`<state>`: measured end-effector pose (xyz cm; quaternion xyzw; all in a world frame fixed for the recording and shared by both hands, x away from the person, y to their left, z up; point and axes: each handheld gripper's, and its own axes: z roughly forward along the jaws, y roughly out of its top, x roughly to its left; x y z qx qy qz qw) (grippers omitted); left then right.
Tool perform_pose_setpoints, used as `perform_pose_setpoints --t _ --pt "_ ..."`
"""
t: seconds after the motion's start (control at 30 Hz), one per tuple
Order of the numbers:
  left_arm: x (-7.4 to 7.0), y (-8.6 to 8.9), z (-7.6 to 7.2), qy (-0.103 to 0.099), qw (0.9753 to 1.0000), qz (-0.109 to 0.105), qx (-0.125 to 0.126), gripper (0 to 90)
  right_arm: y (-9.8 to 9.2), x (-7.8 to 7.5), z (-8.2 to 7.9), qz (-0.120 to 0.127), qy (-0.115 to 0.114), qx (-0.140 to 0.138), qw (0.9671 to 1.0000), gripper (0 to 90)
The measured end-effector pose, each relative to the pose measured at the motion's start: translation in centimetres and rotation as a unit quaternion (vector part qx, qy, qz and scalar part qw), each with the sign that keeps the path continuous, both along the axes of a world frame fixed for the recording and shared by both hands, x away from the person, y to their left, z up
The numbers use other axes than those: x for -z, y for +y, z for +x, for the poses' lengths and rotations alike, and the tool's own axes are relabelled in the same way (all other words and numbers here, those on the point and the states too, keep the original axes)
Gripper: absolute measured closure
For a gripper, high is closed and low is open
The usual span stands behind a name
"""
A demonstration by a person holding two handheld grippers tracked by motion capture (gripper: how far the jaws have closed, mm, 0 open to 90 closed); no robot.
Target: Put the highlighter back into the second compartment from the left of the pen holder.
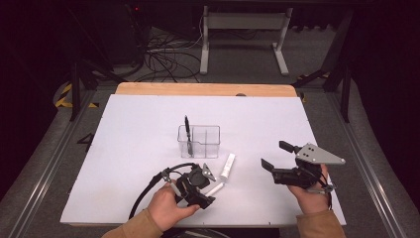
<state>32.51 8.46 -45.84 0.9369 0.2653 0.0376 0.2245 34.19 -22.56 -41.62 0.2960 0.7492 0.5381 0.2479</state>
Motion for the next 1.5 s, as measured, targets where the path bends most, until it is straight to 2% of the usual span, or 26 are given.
perform_pose_setpoints --t 0.23,0.4,0.57,0.83,1.1,1.23,1.27,1.33,1.4,1.5 --pt "0.4 -0.4 0.1 0.010 0.9999 0.012 -0.002 49.6 0.2 0.1 0.1 -0.003 0.002 -0.002 1.0000 14.9" --pt "0.6 -0.6 0.4 0.006 0.9997 0.020 -0.009 54.8 0.3 0.2 0.1 -0.003 0.005 -0.004 1.0000 14.9" --pt "0.8 -0.7 0.6 -0.001 0.9998 0.019 -0.006 65.7 0.3 0.2 0.1 -0.004 0.005 -0.004 1.0000 14.9" --pt "1.3 -0.9 0.7 0.014 0.9996 0.020 -0.016 75.1 0.3 0.2 0.1 -0.005 0.004 -0.004 1.0000 14.9" --pt "1.3 -1.2 0.3 -0.002 0.9992 0.032 -0.024 77.1 0.4 0.2 0.0 -0.006 0.002 -0.009 0.9999 14.6" --pt "1.4 -1.3 0.1 -0.011 0.9992 0.034 -0.017 78.1 0.4 0.2 0.0 -0.007 0.003 -0.008 0.9999 14.6" --pt "1.3 -1.2 0.2 -0.007 0.9992 0.036 -0.015 78.2 0.4 0.2 0.0 -0.007 0.002 -0.009 0.9999 14.6" --pt "1.2 -1.2 0.1 -0.003 0.9994 0.033 -0.013 78.2 0.4 0.2 0.0 -0.007 0.001 -0.009 0.9999 14.6" --pt "1.0 -1.1 0.1 -0.009 0.9994 0.032 -0.011 78.3 0.3 0.2 0.0 -0.006 0.000 -0.009 0.9999 14.6" --pt "0.4 -0.9 -0.2 -0.013 0.9997 0.020 -0.002 78.3 0.3 0.2 0.0 -0.006 0.001 -0.009 0.9999 14.6"
